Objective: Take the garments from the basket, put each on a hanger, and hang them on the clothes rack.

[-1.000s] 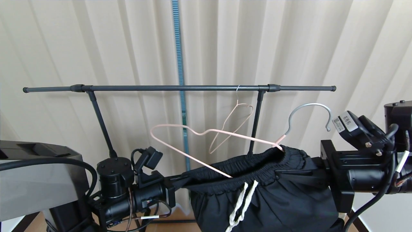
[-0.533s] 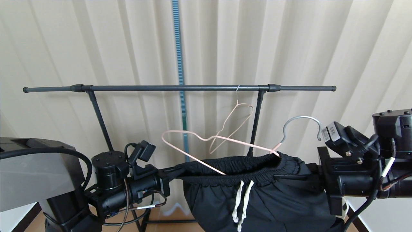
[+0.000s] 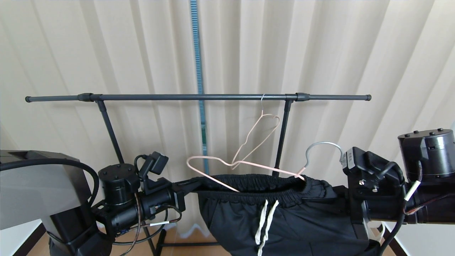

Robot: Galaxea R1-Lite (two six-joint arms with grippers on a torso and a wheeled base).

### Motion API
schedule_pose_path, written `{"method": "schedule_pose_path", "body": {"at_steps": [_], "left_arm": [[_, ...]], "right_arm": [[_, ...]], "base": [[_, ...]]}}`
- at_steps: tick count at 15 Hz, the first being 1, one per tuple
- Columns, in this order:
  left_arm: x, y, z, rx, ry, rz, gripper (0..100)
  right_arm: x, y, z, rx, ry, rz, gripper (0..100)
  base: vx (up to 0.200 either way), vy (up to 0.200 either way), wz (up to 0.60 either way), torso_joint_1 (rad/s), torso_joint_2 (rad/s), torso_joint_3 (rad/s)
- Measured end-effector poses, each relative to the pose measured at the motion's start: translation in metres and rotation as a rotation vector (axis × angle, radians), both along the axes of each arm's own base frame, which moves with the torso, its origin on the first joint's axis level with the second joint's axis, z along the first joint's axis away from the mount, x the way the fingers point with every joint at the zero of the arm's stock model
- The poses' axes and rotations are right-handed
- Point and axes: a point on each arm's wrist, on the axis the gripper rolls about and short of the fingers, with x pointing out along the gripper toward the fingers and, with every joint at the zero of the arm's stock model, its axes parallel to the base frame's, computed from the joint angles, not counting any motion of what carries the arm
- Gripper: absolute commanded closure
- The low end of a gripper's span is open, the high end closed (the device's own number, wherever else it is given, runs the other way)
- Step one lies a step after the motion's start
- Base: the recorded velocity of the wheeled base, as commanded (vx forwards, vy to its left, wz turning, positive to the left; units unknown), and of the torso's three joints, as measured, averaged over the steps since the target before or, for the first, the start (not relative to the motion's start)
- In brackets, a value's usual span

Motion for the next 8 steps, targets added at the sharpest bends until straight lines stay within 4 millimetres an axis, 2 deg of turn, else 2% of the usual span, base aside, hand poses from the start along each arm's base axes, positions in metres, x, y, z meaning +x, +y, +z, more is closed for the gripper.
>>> {"method": "schedule_pose_path", "body": {"at_steps": [8], "left_arm": [[0.007,0.006,0.002,0.018,0.049,0.025,100]], "right_arm": [[0.001,0.005,-0.017,-0.182,-0.032,-0.085,100]], "base": [[0.0,0.0,0.0,0.0,0.0,0.0]]}}
